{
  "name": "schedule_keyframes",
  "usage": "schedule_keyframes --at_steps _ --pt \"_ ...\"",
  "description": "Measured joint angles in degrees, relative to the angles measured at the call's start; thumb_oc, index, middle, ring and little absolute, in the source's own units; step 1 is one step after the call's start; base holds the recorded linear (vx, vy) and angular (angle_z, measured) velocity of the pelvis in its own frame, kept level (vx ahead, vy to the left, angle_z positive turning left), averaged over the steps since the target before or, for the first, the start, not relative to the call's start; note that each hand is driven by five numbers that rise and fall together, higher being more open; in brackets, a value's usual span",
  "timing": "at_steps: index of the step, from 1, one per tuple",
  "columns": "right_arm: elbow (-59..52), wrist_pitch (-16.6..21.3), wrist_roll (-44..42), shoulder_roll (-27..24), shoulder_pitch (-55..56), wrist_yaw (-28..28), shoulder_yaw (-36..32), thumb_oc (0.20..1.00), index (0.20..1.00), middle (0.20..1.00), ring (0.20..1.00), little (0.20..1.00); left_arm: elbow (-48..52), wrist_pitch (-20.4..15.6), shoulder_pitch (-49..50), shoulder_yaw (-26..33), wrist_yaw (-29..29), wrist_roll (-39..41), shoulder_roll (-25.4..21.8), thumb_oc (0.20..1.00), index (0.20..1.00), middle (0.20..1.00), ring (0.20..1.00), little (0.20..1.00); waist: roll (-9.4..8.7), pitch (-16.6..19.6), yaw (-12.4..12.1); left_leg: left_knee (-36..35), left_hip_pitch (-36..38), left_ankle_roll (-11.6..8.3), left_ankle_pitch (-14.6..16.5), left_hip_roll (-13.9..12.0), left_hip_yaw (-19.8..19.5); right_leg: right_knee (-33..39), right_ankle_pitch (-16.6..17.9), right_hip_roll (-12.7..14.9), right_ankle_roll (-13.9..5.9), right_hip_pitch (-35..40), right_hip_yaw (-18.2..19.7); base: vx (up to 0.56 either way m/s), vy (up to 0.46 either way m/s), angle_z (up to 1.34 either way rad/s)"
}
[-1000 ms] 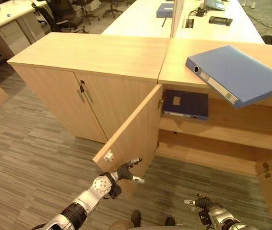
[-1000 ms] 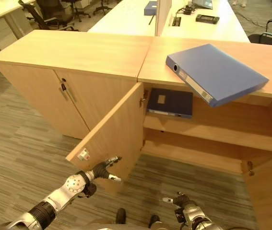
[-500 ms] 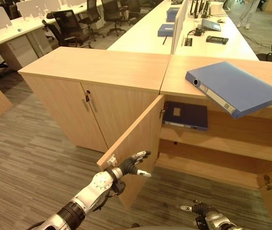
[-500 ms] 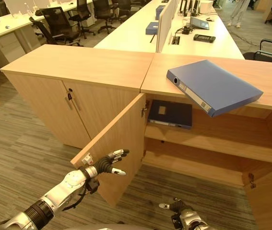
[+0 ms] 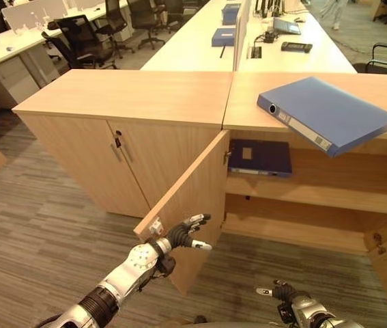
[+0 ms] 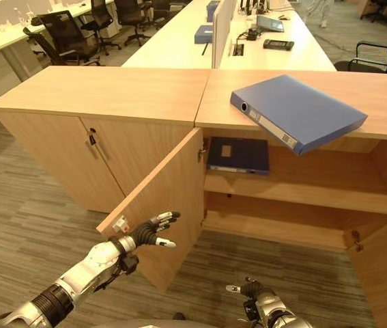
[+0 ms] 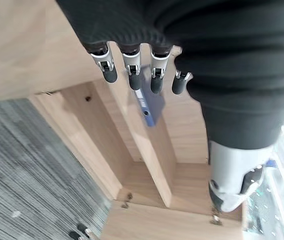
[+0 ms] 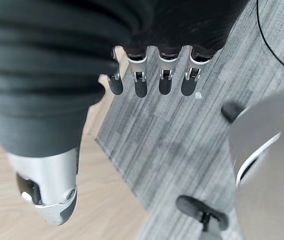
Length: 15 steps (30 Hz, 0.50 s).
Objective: Put the empty folder in the office cabinet
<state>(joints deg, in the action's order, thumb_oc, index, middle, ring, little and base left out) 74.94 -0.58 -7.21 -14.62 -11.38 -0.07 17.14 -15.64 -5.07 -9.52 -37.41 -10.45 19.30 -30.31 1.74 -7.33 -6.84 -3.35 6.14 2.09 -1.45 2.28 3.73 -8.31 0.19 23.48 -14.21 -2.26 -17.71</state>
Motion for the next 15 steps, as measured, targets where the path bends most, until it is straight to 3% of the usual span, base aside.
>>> schedule_keyframes --at_steps 4,5,6,7,8,9,10,12,13,15 --pt "1.4 -0.2 0.0 -0.1 0.3 0.1 0.0 1.000 1.000 1.000 1.000 1.000 -0.6 0.3 0.0 1.3 0.3 -0.1 0.6 1.000 1.000 1.000 1.000 1.000 -2.93 -1.2 1.9 -0.3 0.3 -2.44 0.1 -1.5 -4.0 11.6 7.1 -1.9 -0.29 1.2 3.4 0.16 -0.280 0.48" --pt "1.7 -0.3 0.0 0.1 0.6 0.1 0.0 1.000 1.000 1.000 1.000 1.000 -0.6 0.3 0.0 1.7 0.5 -0.1 0.7 1.000 1.000 1.000 1.000 1.000 -4.38 -1.1 2.0 -0.8 0.7 -4.37 -0.2 -2.0 -5.0 12.3 7.2 -2.8 0.40 1.5 3.6 0.20 -0.353 0.51" --pt "1.6 -0.2 0.0 0.2 1.2 0.1 0.0 1.000 1.000 1.000 1.000 1.000 -1.0 0.3 0.1 1.8 0.5 -0.1 0.9 1.000 1.000 1.000 1.000 1.000 -5.22 -1.1 2.1 -2.0 1.5 -5.92 -0.4 -2.7 -6.1 11.8 9.9 -3.5 2.03 1.6 3.8 0.13 -0.225 0.66" --pt "1.8 -0.2 0.0 -0.5 1.8 0.1 -0.6 1.000 1.000 1.000 1.000 1.000 -1.9 0.6 0.5 1.7 0.8 -0.2 2.7 1.000 1.000 1.000 1.000 1.000 -3.28 -1.1 3.1 -2.3 2.3 -6.83 0.0 -5.7 -7.1 12.2 10.1 -6.4 3.41 3.4 2.1 0.12 -0.276 0.49" --pt "1.8 -0.2 0.0 -0.8 2.1 0.1 -1.3 1.000 1.000 1.000 1.000 1.000 -1.7 0.6 1.1 1.5 0.7 -0.4 3.2 1.000 1.000 1.000 1.000 1.000 -2.57 -0.8 3.1 -2.2 2.4 -7.38 0.2 -7.8 -7.0 13.0 9.5 -8.6 3.69 4.2 1.5 0.11 -0.382 0.21" --pt "1.7 -0.1 0.0 -1.8 1.8 0.1 -1.5 1.000 1.000 1.000 1.000 1.000 -1.9 0.6 1.3 1.6 0.6 -0.6 4.7 1.000 1.000 1.000 1.000 1.000 -0.59 -0.2 3.2 -1.5 2.5 -7.18 0.1 -10.4 -7.1 13.3 9.0 -11.7 4.97 4.6 1.1 0.13 -0.506 0.02" --pt "1.7 0.0 0.0 -2.6 2.1 0.2 -1.5 1.000 1.000 1.000 1.000 1.000 -2.6 0.6 0.9 1.8 0.8 -0.5 6.3 1.000 1.000 1.000 1.000 1.000 0.70 0.3 4.0 -0.9 1.2 -7.99 -0.1 -12.3 -7.5 12.8 8.4 -13.3 5.97 4.4 0.4 0.08 -0.482 0.15" --pt "1.6 -0.2 0.0 -3.5 2.3 0.4 -1.6 1.000 1.000 1.000 1.000 1.000 -3.3 0.6 0.1 1.7 1.0 -0.5 9.3 1.000 1.000 1.000 1.000 1.000 1.52 0.9 5.1 -0.2 0.0 -8.67 -0.7 -13.8 -8.9 12.6 7.4 -15.2 7.42 4.3 -1.6 -0.02 -0.340 0.40" --pt "1.5 -0.1 -0.1 -3.4 2.3 0.9 -1.5 1.000 1.000 1.000 1.000 1.000 -3.2 0.6 -0.8 1.3 1.1 -0.5 10.2 1.000 1.000 1.000 1.000 1.000 1.50 1.0 5.7 0.8 -1.8 -10.02 -1.8 -14.7 -9.8 12.9 7.0 -16.1 8.08 3.9 -2.2 -0.07 -0.320 0.28" --pt "1.6 0.0 -0.2 -3.5 2.1 1.5 -1.6 1.000 1.000 1.000 1.000 1.000 -4.0 0.7 -2.2 0.8 1.4 -0.5 10.5 1.000 1.000 1.000 1.000 1.000 1.04 0.6 6.1 2.1 -4.9 -10.50 -4.3 -15.2 -10.4 12.6 6.4 -17.3 9.05 3.2 -3.7 -0.09 -0.298 0.44"
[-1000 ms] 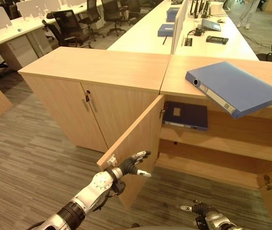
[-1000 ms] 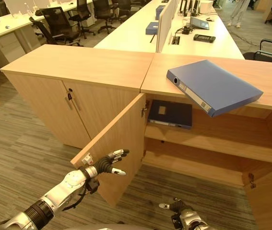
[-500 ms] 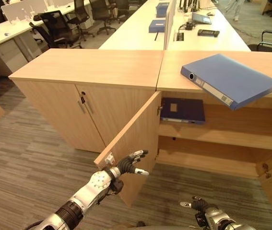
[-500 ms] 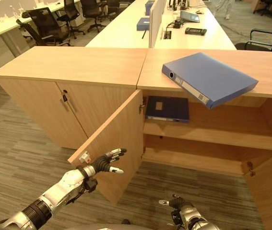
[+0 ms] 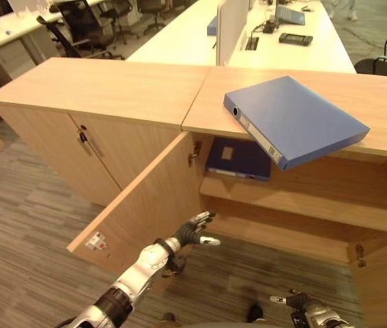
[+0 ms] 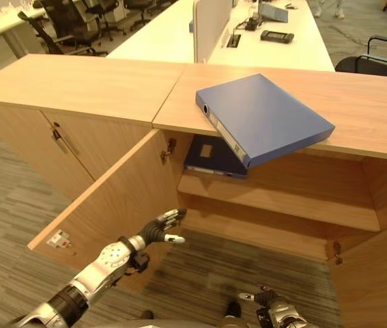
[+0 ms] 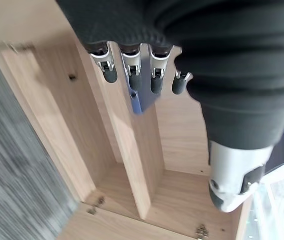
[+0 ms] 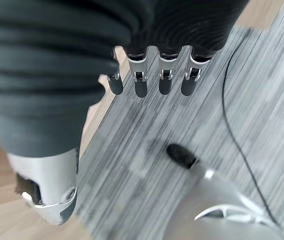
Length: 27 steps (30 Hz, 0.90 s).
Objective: Put the empty folder in the office cabinet
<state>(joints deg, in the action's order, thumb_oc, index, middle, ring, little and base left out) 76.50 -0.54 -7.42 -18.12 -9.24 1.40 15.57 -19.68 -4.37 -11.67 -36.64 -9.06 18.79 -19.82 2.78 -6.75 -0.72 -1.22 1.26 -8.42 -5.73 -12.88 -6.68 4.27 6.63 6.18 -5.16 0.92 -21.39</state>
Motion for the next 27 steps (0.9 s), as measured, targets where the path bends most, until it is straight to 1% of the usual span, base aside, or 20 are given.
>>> schedule_keyframes --at_steps 1,2,3,4,5,6,7,8,9,10,11,12,13,14,15,16,18,20,22,27 --pt "0.2 -0.1 -0.2 -0.2 0.2 0.3 0.0 1.000 1.000 1.000 1.000 1.000 -1.0 0.2 -1.5 -0.8 0.3 0.0 0.6 1.000 1.000 1.000 1.000 1.000 -0.32 -0.2 0.3 2.2 -2.6 -0.36 -0.8 0.2 0.0 -0.7 -0.7 -0.1 0.55 -0.7 -0.9 -0.09 -0.273 0.81" --pt "0.2 -0.2 -0.4 -0.3 0.4 0.7 -0.2 1.000 1.000 1.000 1.000 1.000 -1.5 0.3 -2.8 -1.5 0.8 0.0 0.9 1.000 1.000 1.000 1.000 1.000 -0.85 -0.5 0.6 3.4 -4.9 -0.37 -2.4 0.6 0.4 -1.1 -1.2 0.0 1.08 -1.1 -1.9 -0.04 -0.269 1.07" --pt "0.1 -0.2 -0.5 -0.2 0.4 1.1 -0.3 1.000 1.000 1.000 1.000 1.000 -1.6 0.7 -4.0 -2.0 0.9 0.0 1.1 1.000 1.000 1.000 1.000 1.000 -1.74 -1.1 1.1 3.9 -6.6 0.27 -5.4 1.3 2.3 -1.0 -1.7 0.4 1.90 -1.2 -3.6 0.02 -0.246 1.00" --pt "0.1 -0.2 -0.5 -0.1 0.2 1.3 -0.3 1.000 1.000 1.000 1.000 1.000 -1.6 0.8 -4.6 -2.2 0.9 0.0 1.0 1.000 1.000 1.000 1.000 1.000 -2.41 -1.5 1.2 3.1 -7.0 2.07 -8.0 1.6 5.3 -1.2 -2.2 0.5 2.56 -1.4 -4.4 0.07 -0.208 0.76" --pt "0.1 -0.1 -0.5 0.5 -0.6 1.5 -0.4 1.000 1.000 1.000 1.000 1.000 -1.2 0.9 -4.0 -2.2 1.0 0.0 -0.1 1.000 1.000 1.000 1.000 1.000 -3.04 -1.8 0.5 3.8 -6.4 3.70 -7.2 2.0 8.3 -1.8 -3.3 0.7 3.81 -2.0 -4.4 0.10 -0.162 0.22" --pt "0.0 0.1 -0.5 0.7 -1.1 1.6 -0.4 1.000 1.000 1.000 1.000 1.000 -1.3 1.3 -3.7 -2.4 0.9 0.0 -1.1 1.000 1.000 1.000 1.000 1.000 -3.76 -2.1 0.3 5.3 -5.7 2.82 -4.1 3.2 7.2 -2.0 -3.5 0.9 4.11 -1.8 -4.0 0.12 -0.152 -0.16" --pt "-0.4 0.3 -0.5 0.6 -1.6 1.7 -0.4 1.000 1.000 1.000 1.000 1.000 -1.3 1.5 -3.6 -2.5 0.9 0.0 -1.8 1.000 1.000 1.000 1.000 1.000 -3.53 -2.0 0.0 5.8 -4.8 2.11 -1.4 5.6 5.5 -2.8 -3.7 1.1 4.26 -1.9 -2.9 0.08 -0.081 -0.33" --pt "-0.4 0.3 -0.5 0.5 -1.9 1.8 -0.5 1.000 1.000 1.000 1.000 1.000 -1.2 1.5 -3.5 -2.5 0.9 -0.1 -2.1 1.000 1.000 1.000 1.000 1.000 -3.27 -1.9 0.0 5.6 -4.1 2.10 0.5 8.0 3.6 -2.9 -3.7 1.3 4.29 -2.0 -2.5 0.10 -0.096 -0.32" --pt "-0.3 0.2 -0.5 0.2 -2.4 1.9 0.0 1.000 1.000 1.000 1.000 1.000 -0.6 1.5 -3.4 -2.3 0.8 -0.1 -2.4 1.000 1.000 1.000 1.000 1.000 -2.07 -1.6 0.0 3.0 -2.4 4.26 3.2 13.2 1.6 -3.2 -3.5 1.2 4.42 -2.3 -1.7 0.07 -0.056 -0.30" --pt "-0.2 -0.1 -0.5 0.2 -2.4 1.9 0.5 1.000 1.000 1.000 1.000 1.000 -0.1 1.4 -3.4 -1.9 0.7 -0.2 -2.6 1.000 1.000 1.000 1.000 1.000 -1.44 -1.3 -0.3 1.8 -2.4 5.39 3.8 15.2 0.4 -3.8 -3.6 0.4 4.48 -3.3 -1.1 0.11 -0.066 -0.37" --pt "-0.2 -0.1 -0.5 0.5 -2.4 1.9 0.5 1.000 1.000 1.000 1.000 1.000 0.0 1.4 -3.5 -1.8 0.8 -0.2 -2.9 1.000 1.000 1.000 1.000 1.000 -0.32 -1.3 -1.3 1.0 -1.8 8.48 4.3 15.2 -0.1 -4.2 -3.6 -1.0 4.52 -4.0 -0.8 0.09 -0.027 -0.33" --pt "0.1 -0.1 -0.5 1.5 -2.7 2.0 0.6 1.000 1.000 1.000 1.000 1.000 0.0 1.5 -3.5 -1.7 0.8 -0.2 -3.5 1.000 1.000 1.000 1.000 1.000 -0.75 -1.7 -1.7 1.4 -1.9 9.05 4.2 14.9 0.8 -4.8 -3.6 -1.1 4.50 -4.2 -0.7 0.12 -0.021 -0.31" --pt "0.1 -0.2 -0.5 2.6 -2.8 1.9 0.6 1.000 1.000 1.000 1.000 1.000 0.4 1.6 -3.4 -2.0 0.6 -0.1 -4.4 1.000 1.000 1.000 1.000 1.000 -1.71 -2.2 -2.2 1.7 -1.9 8.94 4.5 14.7 1.4 -5.2 -3.9 -1.1 4.06 -4.6 -0.4 0.08 -0.016 -0.27" --pt "0.1 -0.1 -0.6 3.9 -2.8 1.9 0.6 1.000 1.000 1.000 1.000 1.000 0.6 1.8 -2.8 -2.1 0.5 0.0 -5.4 1.000 1.000 1.000 1.000 1.000 -2.50 -2.5 -2.7 1.6 -1.6 8.83 4.7 14.5 1.9 -5.8 -3.8 -1.3 4.20 -4.7 0.3 0.11 0.015 -0.28" --pt "0.1 0.0 -0.6 4.7 -2.7 1.9 0.5 1.000 1.000 1.000 1.000 1.000 0.6 1.9 -2.1 -2.0 0.4 0.1 -5.7 1.000 1.000 1.000 1.000 1.000 -2.88 -2.3 -2.8 1.4 -1.4 8.73 4.7 14.4 2.2 -5.8 -3.9 -1.5 4.28 -4.7 0.4 0.10 0.028 -0.23" --pt "-0.7 0.2 -0.5 5.0 -0.7 1.7 0.4 1.000 1.000 1.000 1.000 1.000 0.7 2.1 -0.9 -1.3 0.0 0.1 -5.8 1.000 1.000 1.000 1.000 1.000 -2.88 -2.2 -2.6 0.8 -0.5 8.79 4.9 14.4 2.6 -5.7 -4.1 -1.5 4.45 -4.8 1.1 0.13 0.036 -0.21" --pt "-2.3 1.1 -0.5 4.9 1.1 1.3 0.5 1.000 1.000 1.000 1.000 1.000 0.5 2.2 0.8 0.7 0.0 0.1 -5.9 1.000 1.000 1.000 1.000 1.000 -2.35 -1.9 -3.1 -0.4 1.0 8.89 4.8 14.3 3.8 -5.7 -4.1 -1.9 4.47 -4.1 2.6 0.09 0.024 -0.34" --pt "-2.0 0.5 -0.5 4.5 3.1 1.3 0.3 1.000 1.000 1.000 1.000 1.000 0.6 2.5 0.8 0.9 0.2 0.0 -5.9 1.000 1.000 1.000 1.000 1.000 -1.68 -1.5 -2.3 -1.0 2.6 9.25 5.1 14.2 4.1 -4.5 -3.7 -2.2 4.02 -2.3 3.0 0.09 0.028 -0.19" --pt "-2.2 0.4 -0.5 4.1 3.8 1.3 0.5 1.000 1.000 1.000 1.000 1.000 0.8 2.5 0.8 0.9 0.2 0.0 -5.6 1.000 1.000 1.000 1.000 1.000 -1.48 -1.1 -1.6 -1.5 3.6 9.36 5.2 14.1 4.4 -3.0 -3.3 -2.4 3.92 -0.9 3.2 0.08 0.032 -0.07" --pt "-2.3 0.4 -0.4 4.4 4.4 1.3 0.6 1.000 1.000 1.000 1.000 1.000 2.4 2.5 1.1 0.9 -0.2 0.1 -5.5 1.000 1.000 1.000 1.000 1.000 -0.87 -0.3 -1.5 -2.6 5.1 9.37 5.1 14.1 4.7 0.6 -1.7 -3.1 3.95 1.5 3.3 0.04 0.027 -0.03"
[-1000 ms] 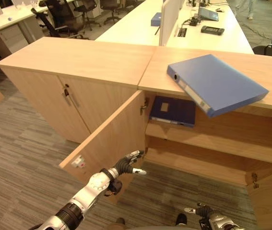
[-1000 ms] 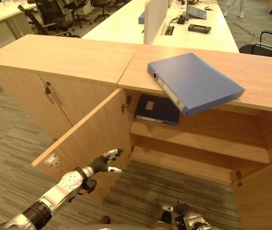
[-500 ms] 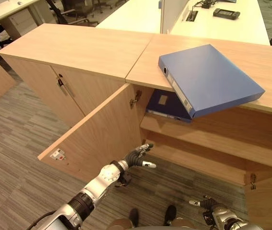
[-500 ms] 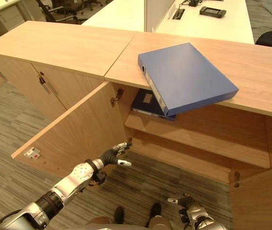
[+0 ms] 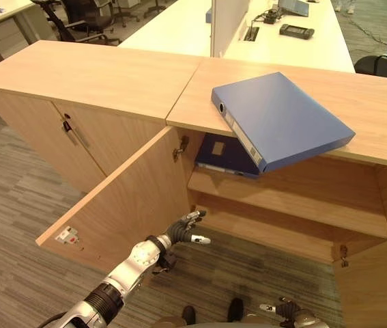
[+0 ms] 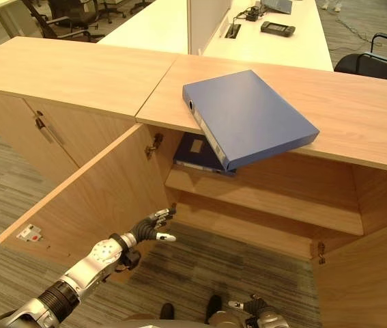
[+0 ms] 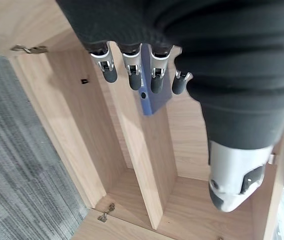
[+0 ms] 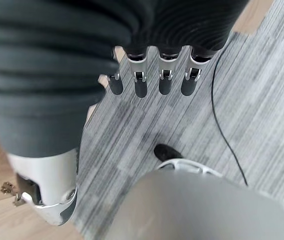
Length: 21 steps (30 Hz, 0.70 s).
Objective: Put the empty folder in the office cabinet
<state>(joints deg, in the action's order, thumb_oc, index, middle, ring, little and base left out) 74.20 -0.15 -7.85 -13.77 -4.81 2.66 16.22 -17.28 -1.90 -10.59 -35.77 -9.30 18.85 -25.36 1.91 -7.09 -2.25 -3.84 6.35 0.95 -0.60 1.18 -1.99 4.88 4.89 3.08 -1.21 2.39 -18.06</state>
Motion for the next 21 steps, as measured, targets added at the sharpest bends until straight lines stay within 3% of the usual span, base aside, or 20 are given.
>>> schedule_keyframes --at_steps 5,8,10,11,15,18,21 --pt "-0.1 0.1 0.0 -0.3 -0.2 0.1 0.0 1.000 1.000 1.000 1.000 1.000 7.7 -0.1 0.9 1.7 0.2 0.2 -0.4 1.000 1.000 1.000 1.000 1.000 1.24 1.1 -0.3 -0.5 0.6 0.00 0.0 -0.1 0.0 0.5 0.0 -0.2 0.00 0.6 0.0 0.01 0.004 0.00" --pt "-0.4 0.4 -0.1 -0.2 0.0 0.1 -0.4 1.000 1.000 1.000 1.000 1.000 19.4 -1.6 7.1 10.2 2.1 2.7 -0.3 1.000 1.000 1.000 1.000 1.000 1.44 1.6 -0.7 -0.9 1.0 -0.02 0.0 -0.3 -0.1 0.5 -0.1 -0.4 0.09 1.2 0.0 0.01 -0.006 0.01" --pt "-0.3 0.7 -0.3 0.6 0.0 0.3 -0.6 1.000 1.000 1.000 1.000 1.000 28.1 -3.1 11.7 16.0 4.6 2.8 -2.2 1.000 1.000 1.000 1.000 1.000 0.69 2.4 -3.3 -0.9 1.0 -0.18 0.1 -0.5 -0.6 0.5 -0.2 -0.6 0.20 1.3 -0.3 0.03 -0.029 0.15" --pt "0.3 0.9 -2.3 2.5 -0.4 1.1 -0.6 1.000 1.000 1.000 1.000 1.000 38.7 -4.4 11.5 18.4 6.6 -0.2 -5.5 1.000 1.000 1.000 1.000 1.000 -0.66 2.9 -4.2 -0.9 1.0 -0.42 -0.1 -0.5 -1.5 0.5 -0.3 -0.5 0.24 1.7 -1.1 0.04 -0.032 0.23" --pt "0.7 2.1 -2.3 4.2 0.0 2.0 1.6 1.000 1.000 1.000 1.000 1.000 39.2 -9.3 -2.8 12.1 12.3 -10.4 -7.0 1.000 1.000 1.000 1.000 1.000 -2.27 3.9 -3.3 -0.5 1.0 -0.56 -0.1 -0.3 -1.3 0.5 0.0 -0.3 -0.08 1.4 -1.0 0.03 -0.011 0.01" --pt "0.2 2.4 -3.4 3.7 -0.6 3.1 1.7 1.000 1.000 1.000 1.000 1.000 32.8 -10.2 -5.9 7.8 14.4 -16.9 -7.0 1.000 1.000 1.000 1.000 1.000 -1.35 4.3 0.4 -0.8 1.1 -0.53 -0.1 -0.4 0.0 0.5 0.3 -0.4 -0.16 0.8 0.3 0.02 -0.003 -0.27" --pt "0.2 2.5 -3.4 2.9 -0.5 3.1 1.9 1.000 1.000 1.000 1.000 1.000 26.5 -10.0 -9.4 2.6 14.7 -22.4 -7.3 1.000 1.000 1.000 1.000 1.000 0.18 5.0 0.9 -0.8 1.3 -0.54 -0.2 -0.4 0.8 0.5 0.3 -0.7 -0.08 0.6 1.3 0.01 0.005 -0.14"
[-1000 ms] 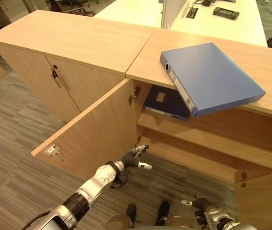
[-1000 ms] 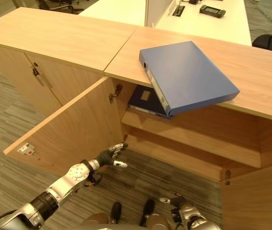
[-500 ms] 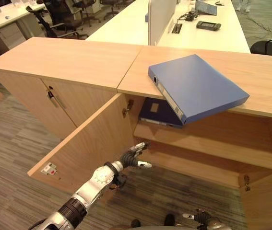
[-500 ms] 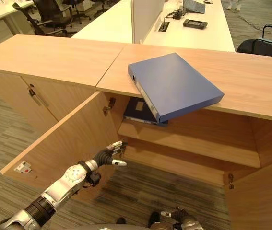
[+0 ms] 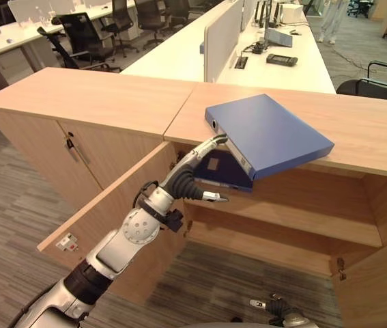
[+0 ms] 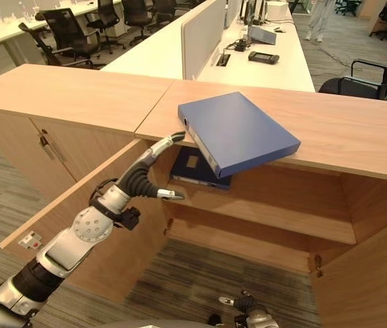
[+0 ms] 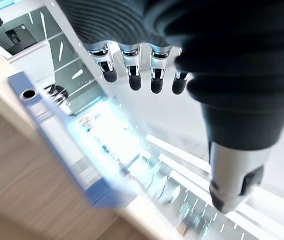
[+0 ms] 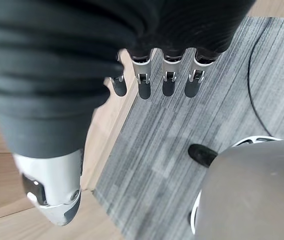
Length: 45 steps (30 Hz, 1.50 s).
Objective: Put the empty folder in the office cabinet
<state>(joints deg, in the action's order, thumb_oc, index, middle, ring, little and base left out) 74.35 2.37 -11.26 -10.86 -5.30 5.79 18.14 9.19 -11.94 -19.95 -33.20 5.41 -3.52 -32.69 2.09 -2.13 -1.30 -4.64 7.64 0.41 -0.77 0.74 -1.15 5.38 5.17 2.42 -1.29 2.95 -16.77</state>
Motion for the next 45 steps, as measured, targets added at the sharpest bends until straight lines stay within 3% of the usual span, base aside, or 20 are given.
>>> schedule_keyframes --at_steps 7,14,32,45 --pt "0.0 -0.1 0.3 -2.2 0.4 0.5 0.1 1.000 1.000 1.000 1.000 1.000 -11.9 -0.5 -7.8 -6.3 0.2 -12.3 0.8 1.000 1.000 1.000 1.000 1.000 0.75 0.3 1.8 -0.3 0.7 0.27 0.3 0.0 2.2 0.0 0.4 -0.2 0.02 -0.6 2.0 0.01 0.016 -0.16" --pt "-0.1 -0.4 1.2 -2.9 2.7 0.6 -0.1 1.000 1.000 1.000 1.000 1.000 -14.0 0.0 -8.0 -6.1 3.7 -22.1 0.8 1.000 1.000 1.000 1.000 1.000 0.53 0.3 2.6 -0.4 1.0 0.52 0.7 0.0 4.9 0.0 0.8 -0.4 -0.10 -1.2 4.4 0.02 0.015 -0.19" --pt "-0.2 -0.3 1.3 -2.7 2.9 0.5 -0.2 1.000 1.000 1.000 1.000 1.000 -20.7 2.3 -9.0 -6.1 8.5 -31.0 0.9 1.000 1.000 1.000 1.000 1.000 -0.56 0.4 4.0 -0.4 1.4 0.77 1.5 0.0 10.3 0.0 2.0 -1.2 -0.40 -2.8 9.7 0.00 0.016 -0.16" --pt "-1.7 -0.3 1.2 -3.8 3.2 0.0 -0.7 1.000 1.000 1.000 1.000 1.000 -27.2 4.0 -13.4 -6.2 12.2 -34.3 1.8 1.000 1.000 1.000 1.000 1.000 -1.82 1.1 4.2 -0.4 1.7 0.85 1.7 0.0 10.7 0.0 2.1 -1.1 -0.51 -2.5 10.0 0.00 0.002 -0.01"
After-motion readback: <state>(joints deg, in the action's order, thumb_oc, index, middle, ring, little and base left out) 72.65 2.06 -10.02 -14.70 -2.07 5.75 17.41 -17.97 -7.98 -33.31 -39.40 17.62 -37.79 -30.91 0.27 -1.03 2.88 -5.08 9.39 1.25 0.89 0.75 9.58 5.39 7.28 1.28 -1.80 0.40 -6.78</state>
